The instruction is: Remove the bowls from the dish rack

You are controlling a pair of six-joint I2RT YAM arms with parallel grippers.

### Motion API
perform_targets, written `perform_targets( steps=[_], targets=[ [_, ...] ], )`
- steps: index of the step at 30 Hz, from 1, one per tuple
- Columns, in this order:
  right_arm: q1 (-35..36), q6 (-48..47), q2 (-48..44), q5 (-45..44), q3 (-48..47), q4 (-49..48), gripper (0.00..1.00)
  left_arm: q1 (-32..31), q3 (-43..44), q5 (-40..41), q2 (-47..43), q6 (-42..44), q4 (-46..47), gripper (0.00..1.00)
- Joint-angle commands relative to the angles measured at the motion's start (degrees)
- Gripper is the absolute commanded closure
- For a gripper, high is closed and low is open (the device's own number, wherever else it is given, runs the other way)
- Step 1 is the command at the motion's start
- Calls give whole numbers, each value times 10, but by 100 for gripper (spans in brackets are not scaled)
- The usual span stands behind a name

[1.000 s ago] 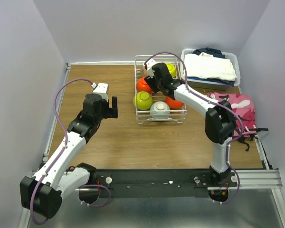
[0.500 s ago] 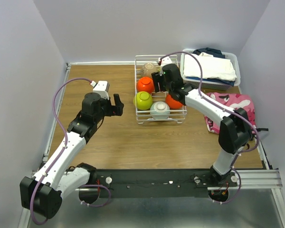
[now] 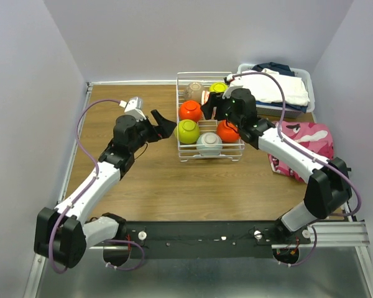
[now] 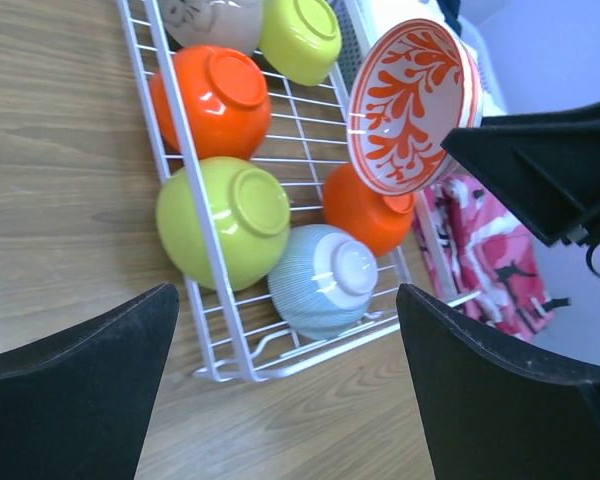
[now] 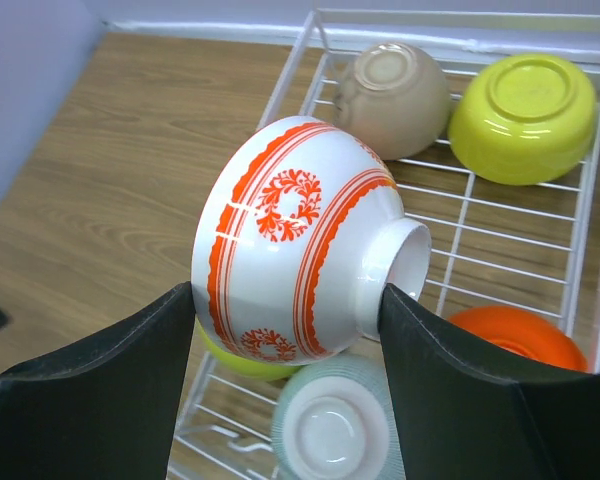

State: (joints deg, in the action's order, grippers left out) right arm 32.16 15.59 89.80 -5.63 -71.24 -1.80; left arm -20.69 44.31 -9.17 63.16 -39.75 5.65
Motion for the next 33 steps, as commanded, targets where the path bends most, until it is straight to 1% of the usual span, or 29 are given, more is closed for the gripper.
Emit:
perform_targets(
  steps=[1,6,10,12,14,21,24,27,29,33],
  targets=[
    [0,77,-50,75,43,-129,67,1,10,-40,41,-93,90,1],
    [0,128,-63,117,73,-194,67,1,13,-56,72,-159,141,1],
    [0,165,-68,147,96,-241,67,0,13,-59,100,-229,175,1],
    [0,180,-73,153,112,-271,67,-1,12,-58,108,-255,178,1],
    [0,188,-72,164,117,-278,67,-2,9,-51,115,-292,181,1],
    [0,235,-74,191,153,-358,67,-8,-4,-19,133,-373,173,2],
    [0,242,-67,202,153,-365,67,-14,-8,-24,147,-393,193,6],
    [0,250,-66,214,157,-384,67,-20,1,-28,163,-394,196,10],
    [0,254,-65,219,160,-391,67,-24,3,-29,173,-402,204,16],
    [0,261,-60,231,161,-399,67,-30,3,-38,189,-422,226,23]
  ],
)
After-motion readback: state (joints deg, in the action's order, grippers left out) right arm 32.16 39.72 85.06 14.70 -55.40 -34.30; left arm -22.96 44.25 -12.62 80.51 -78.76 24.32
